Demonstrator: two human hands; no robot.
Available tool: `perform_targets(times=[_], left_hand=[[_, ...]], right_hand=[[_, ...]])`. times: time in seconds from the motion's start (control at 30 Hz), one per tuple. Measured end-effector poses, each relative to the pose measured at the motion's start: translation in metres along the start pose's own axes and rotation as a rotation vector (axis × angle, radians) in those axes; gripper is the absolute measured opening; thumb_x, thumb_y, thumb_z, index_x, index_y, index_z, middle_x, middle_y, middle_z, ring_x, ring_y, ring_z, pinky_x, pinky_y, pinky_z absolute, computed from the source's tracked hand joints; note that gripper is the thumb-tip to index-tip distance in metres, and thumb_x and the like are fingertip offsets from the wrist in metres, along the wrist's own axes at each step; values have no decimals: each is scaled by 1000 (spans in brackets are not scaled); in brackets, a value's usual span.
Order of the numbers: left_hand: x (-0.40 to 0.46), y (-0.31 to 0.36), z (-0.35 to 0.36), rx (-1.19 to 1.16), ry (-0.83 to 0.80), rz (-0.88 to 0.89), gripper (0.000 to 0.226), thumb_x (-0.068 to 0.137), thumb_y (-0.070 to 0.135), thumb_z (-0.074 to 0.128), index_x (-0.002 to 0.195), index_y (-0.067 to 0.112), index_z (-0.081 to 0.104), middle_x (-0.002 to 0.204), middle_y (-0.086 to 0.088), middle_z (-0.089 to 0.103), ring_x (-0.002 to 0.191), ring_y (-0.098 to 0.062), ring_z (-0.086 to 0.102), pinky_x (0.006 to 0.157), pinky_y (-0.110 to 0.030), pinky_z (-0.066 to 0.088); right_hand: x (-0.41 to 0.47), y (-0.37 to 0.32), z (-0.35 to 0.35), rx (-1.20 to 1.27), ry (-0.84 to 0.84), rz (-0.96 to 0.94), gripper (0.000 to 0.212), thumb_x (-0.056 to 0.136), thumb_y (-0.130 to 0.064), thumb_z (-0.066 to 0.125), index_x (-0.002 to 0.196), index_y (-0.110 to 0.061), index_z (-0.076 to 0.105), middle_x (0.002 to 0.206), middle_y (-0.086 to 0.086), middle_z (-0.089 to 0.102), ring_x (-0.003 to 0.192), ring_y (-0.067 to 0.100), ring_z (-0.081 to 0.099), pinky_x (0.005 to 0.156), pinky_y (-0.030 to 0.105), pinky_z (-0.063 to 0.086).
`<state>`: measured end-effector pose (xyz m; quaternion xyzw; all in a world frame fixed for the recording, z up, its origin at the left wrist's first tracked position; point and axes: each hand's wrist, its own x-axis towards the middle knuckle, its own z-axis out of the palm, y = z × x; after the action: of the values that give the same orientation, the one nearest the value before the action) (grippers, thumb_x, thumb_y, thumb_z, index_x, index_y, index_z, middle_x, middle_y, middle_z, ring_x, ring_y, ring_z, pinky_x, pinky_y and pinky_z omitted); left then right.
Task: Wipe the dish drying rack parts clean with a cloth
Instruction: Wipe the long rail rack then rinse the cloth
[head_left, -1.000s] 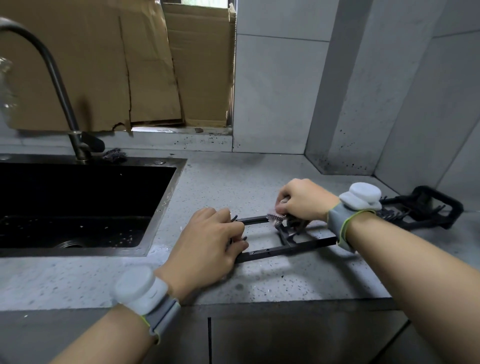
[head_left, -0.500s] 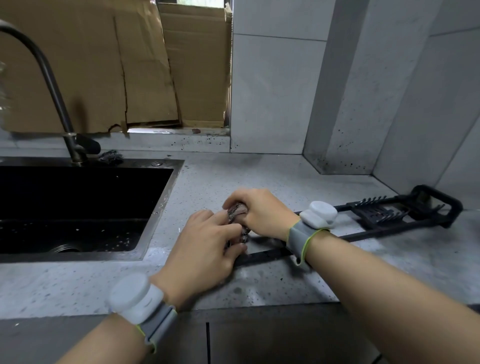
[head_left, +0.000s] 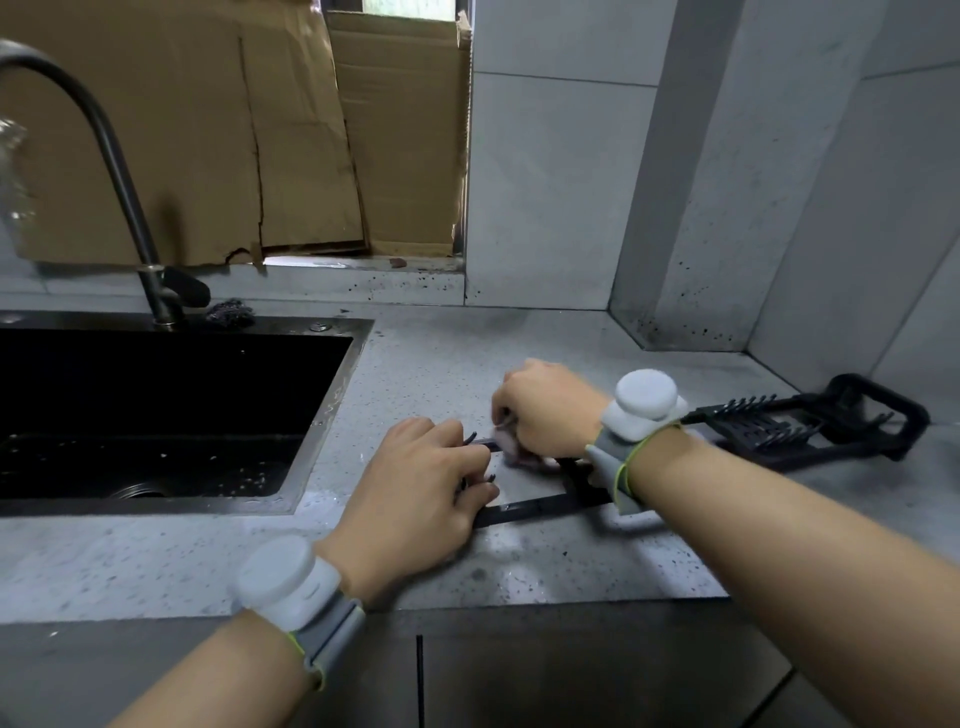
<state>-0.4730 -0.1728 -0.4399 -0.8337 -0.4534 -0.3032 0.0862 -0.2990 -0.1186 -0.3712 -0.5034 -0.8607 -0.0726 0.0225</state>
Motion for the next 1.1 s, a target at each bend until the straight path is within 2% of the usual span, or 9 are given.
perform_targets(times=[0.1,0.27,0.37,0.47,0.57,0.73,0.83,0.97,1.1], left_hand=[[0,-1,-1,0,-17,14,24,84,48,52,71,28,51,73,11,41,70,-18,39,72,-30,30],[0,0,-3,-3,-17,15,22,84,45,60,71,28,54,74,13,40,71,-17,39,74,-29,30],[-1,0,-6,-27,-35,11,19,84,45,56,74,28,56,75,14,42,72,-15,41,76,-28,31],[-2,1,-10,-71,-77,-10,16,81,39,43,85,29,55,79,13,49,78,-15,42,80,-26,30],[1,1,-12,-113,-100,-39,25,73,35,32,89,27,50,84,13,53,83,-15,42,83,-25,28],[1,-1,-9,-80,-103,-34,21,67,16,40,82,22,54,81,11,50,80,-17,42,78,-24,23],[3,-1,-10,-81,-117,-30,26,64,14,40,82,19,57,82,10,48,81,-21,44,76,-26,24],[3,0,-11,-66,-120,-34,26,63,13,40,82,18,57,82,7,50,82,-22,45,75,-26,23],[2,-1,-11,-55,-128,-41,26,63,12,41,82,21,56,82,9,49,82,-20,44,76,-26,24]], right_hand=[[-6,-11,13,88,29,-23,28,93,-27,54,116,-17,68,118,6,60,113,28,53,91,36,46],[-17,14,2,0,27,48,27,88,-15,50,103,-11,72,111,9,63,110,30,52,88,36,46],[-27,30,-14,218,245,102,25,85,-9,58,102,-18,75,104,3,66,104,25,59,88,31,46],[-56,41,-43,542,525,169,22,83,-7,71,96,-24,74,94,-9,70,90,10,65,82,26,50],[-95,31,-63,684,654,156,20,80,-10,76,92,-24,68,87,-13,70,82,3,64,73,19,49],[-109,-16,-9,548,434,61,10,86,-14,72,94,-20,70,89,-13,66,85,3,60,77,20,47],[-96,-39,32,506,470,115,9,86,-21,70,94,-20,69,92,-9,66,91,14,57,81,30,44],[-86,-59,55,497,563,203,15,89,-28,67,99,-17,66,95,-3,64,95,17,51,78,23,33],[-90,-57,58,392,543,147,16,90,-30,68,92,-15,63,89,-3,63,90,17,47,78,25,34]])
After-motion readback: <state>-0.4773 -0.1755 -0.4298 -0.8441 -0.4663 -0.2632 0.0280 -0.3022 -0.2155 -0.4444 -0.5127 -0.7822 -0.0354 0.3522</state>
